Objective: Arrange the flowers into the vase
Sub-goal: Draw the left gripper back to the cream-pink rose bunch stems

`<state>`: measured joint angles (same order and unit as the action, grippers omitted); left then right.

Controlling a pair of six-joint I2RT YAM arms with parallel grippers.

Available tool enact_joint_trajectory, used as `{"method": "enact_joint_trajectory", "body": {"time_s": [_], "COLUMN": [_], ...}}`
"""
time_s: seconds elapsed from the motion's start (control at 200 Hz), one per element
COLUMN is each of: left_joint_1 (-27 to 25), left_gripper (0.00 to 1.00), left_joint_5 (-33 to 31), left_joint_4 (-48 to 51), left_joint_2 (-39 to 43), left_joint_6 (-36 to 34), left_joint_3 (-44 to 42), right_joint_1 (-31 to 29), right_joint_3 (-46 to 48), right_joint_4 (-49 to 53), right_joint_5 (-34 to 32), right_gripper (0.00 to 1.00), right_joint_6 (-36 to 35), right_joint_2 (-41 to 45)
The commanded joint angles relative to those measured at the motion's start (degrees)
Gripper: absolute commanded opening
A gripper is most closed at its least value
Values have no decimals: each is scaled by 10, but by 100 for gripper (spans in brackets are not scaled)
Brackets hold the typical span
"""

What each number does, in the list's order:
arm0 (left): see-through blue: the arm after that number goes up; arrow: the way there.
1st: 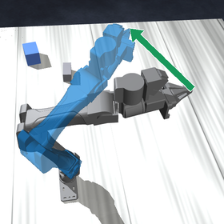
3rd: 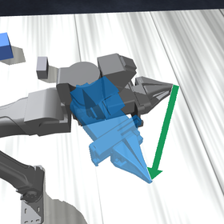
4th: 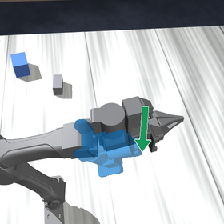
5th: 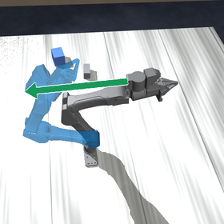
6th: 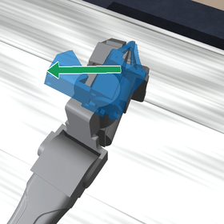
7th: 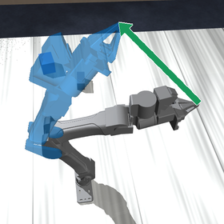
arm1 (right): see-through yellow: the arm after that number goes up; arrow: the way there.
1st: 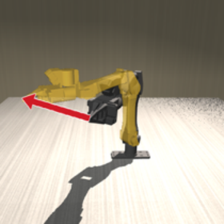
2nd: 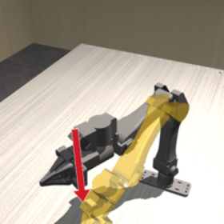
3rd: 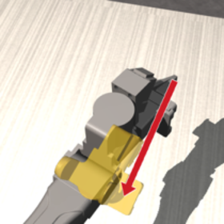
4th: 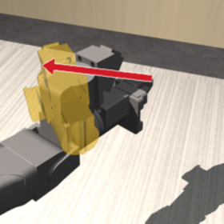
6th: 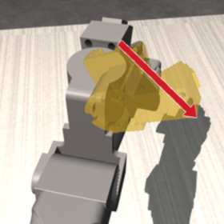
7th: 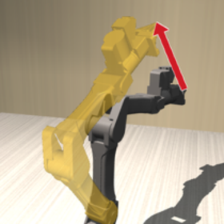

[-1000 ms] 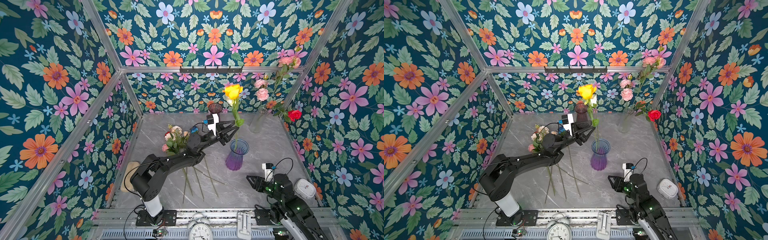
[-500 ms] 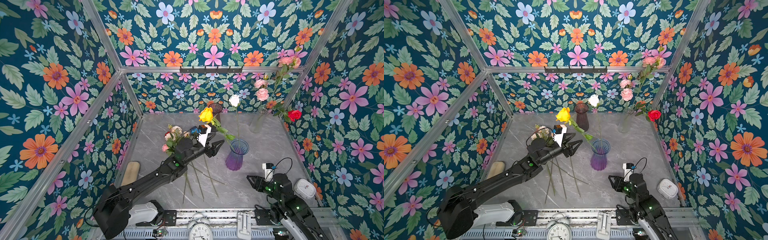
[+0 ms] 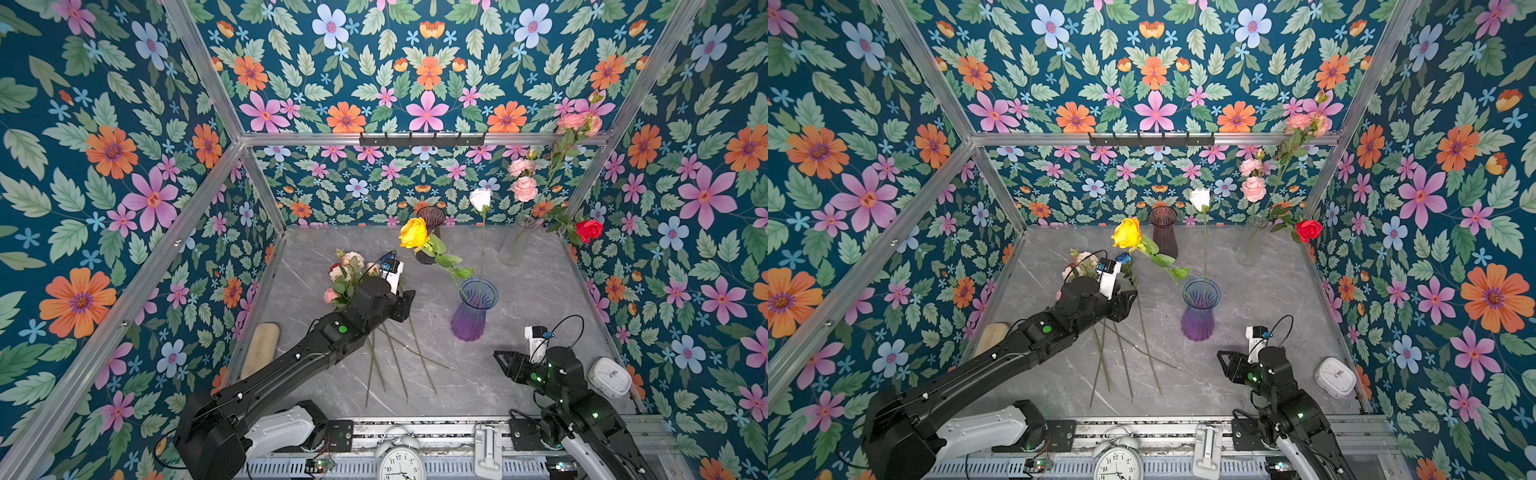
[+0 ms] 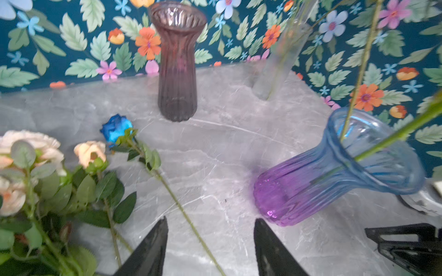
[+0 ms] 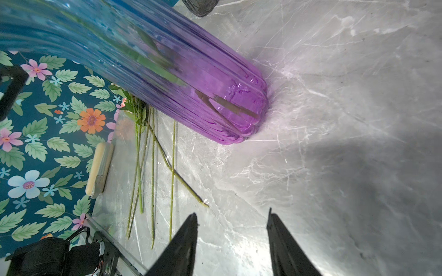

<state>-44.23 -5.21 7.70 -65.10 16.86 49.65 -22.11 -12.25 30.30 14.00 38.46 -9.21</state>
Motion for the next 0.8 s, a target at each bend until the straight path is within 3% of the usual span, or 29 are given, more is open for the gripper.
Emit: {"method": "enact_joint_trajectory", "body": {"time_s": [0.0, 0.235, 0.51, 0.795], "left_joint_1": [29, 123, 146, 181], "left_gripper": [57, 57, 55, 50], "left_joint_5": [-18, 31, -8, 2], "left_joint_4": [55, 2, -15, -57], "left_joint_2": [5, 52, 57, 26], "left_joint_6": [29, 102, 145, 143], "left_joint_3": [-17, -142, -217, -256], "right_joint_1": [0, 0, 0, 0], "right_joint_3": [-2, -2, -19, -16], "right_joint_4": [-6, -3, -4, -28], "right_joint_5": [-6, -9, -70, -53], "right_gripper": [49, 49, 51, 53], "right_joint_6": [-1, 0, -3, -14], "right_joint_2": [-4, -2, -30, -60]}}
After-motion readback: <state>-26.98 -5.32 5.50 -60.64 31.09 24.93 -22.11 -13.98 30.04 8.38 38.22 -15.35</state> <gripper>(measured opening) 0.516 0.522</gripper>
